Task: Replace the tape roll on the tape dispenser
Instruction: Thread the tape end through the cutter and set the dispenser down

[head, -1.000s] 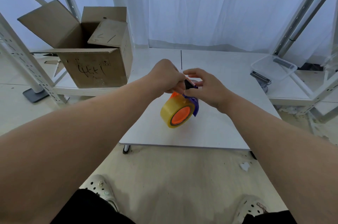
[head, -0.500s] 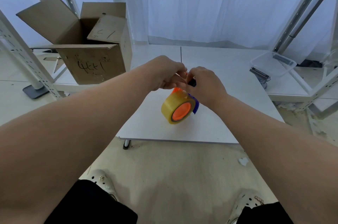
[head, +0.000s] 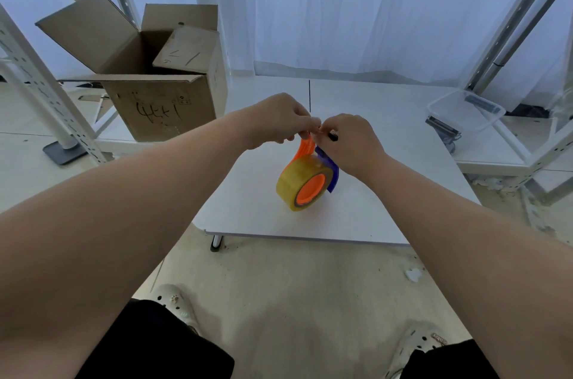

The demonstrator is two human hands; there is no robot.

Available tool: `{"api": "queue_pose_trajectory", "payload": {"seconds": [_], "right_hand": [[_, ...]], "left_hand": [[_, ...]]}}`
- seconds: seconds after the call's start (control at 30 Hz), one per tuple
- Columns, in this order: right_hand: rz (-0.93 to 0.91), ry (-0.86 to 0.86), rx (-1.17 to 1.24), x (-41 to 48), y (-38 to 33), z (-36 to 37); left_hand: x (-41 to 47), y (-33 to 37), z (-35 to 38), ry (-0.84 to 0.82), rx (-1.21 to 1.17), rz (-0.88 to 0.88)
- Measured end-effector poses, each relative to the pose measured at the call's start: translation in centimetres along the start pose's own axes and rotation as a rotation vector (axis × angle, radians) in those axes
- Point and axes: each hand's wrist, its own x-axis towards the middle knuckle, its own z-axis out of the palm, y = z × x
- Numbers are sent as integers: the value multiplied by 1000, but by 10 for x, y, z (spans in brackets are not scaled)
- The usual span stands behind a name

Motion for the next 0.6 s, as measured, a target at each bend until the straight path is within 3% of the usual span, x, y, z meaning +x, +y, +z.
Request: {"api": "queue_pose_trajectory", "payload": {"seconds": [0.33, 0.47, 0.6], "right_hand": [[161, -20, 247, -1, -16, -8], [207, -31, 265, -4, -9, -12], [225, -36, 277, -5, -7, -14]], "left_hand": [[8, -11, -1, 172, 110, 59], [10, -27, 2, 94, 210, 46], [11, -37, 20, -10, 149, 55]]}}
